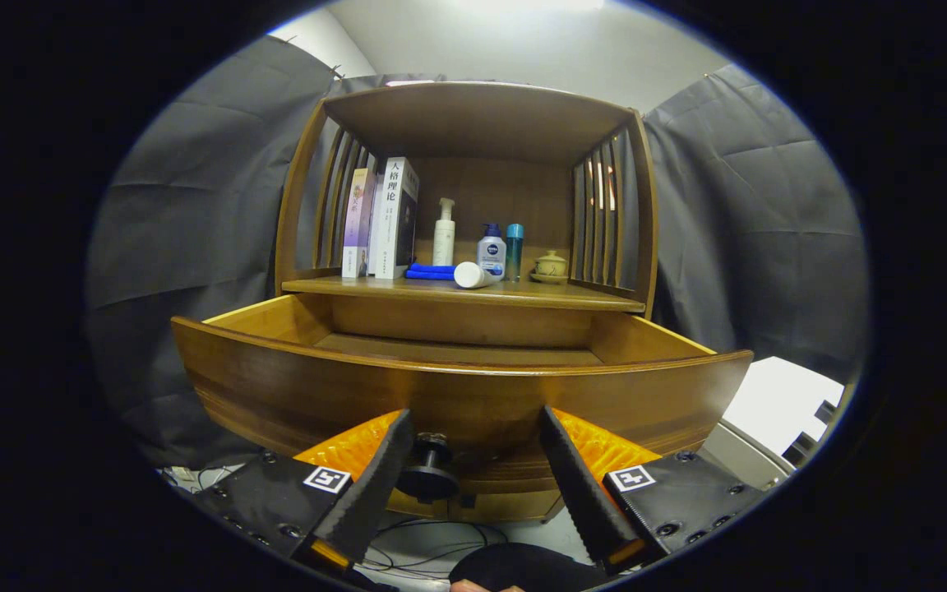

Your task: Pull open the drawer, take out the items inside it, and place them on the countertop above the cabinet.

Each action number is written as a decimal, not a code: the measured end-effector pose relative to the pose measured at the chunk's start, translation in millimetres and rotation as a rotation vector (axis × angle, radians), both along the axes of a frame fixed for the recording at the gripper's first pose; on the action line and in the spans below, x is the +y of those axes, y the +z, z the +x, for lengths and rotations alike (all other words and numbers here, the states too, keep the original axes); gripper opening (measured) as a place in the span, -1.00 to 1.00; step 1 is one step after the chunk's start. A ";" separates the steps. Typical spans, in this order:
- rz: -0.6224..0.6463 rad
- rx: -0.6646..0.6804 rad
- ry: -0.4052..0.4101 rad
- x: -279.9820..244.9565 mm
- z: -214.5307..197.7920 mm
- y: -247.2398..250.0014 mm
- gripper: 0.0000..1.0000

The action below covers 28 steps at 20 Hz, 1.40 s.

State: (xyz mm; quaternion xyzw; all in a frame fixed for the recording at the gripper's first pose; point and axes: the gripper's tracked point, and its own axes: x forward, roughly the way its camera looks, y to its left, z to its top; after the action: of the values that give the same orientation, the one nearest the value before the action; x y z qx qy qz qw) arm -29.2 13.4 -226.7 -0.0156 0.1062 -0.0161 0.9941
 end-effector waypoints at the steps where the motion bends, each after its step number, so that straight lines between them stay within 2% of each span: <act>1: 0.015 0.005 0.001 1.8 3.3 -0.2 0.98; 8: 0.028 -0.023 -0.002 4.7 45.8 9.9 0.96; 13: 0.060 0.003 -0.032 9.8 80.0 9.6 0.96; 28: 0.025 -0.010 -0.044 8.4 173.0 10.0 0.95</act>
State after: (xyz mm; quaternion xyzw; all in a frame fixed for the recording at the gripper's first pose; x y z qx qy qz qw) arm 143.8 21.8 -216.7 -0.0009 0.1017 -0.0366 0.9941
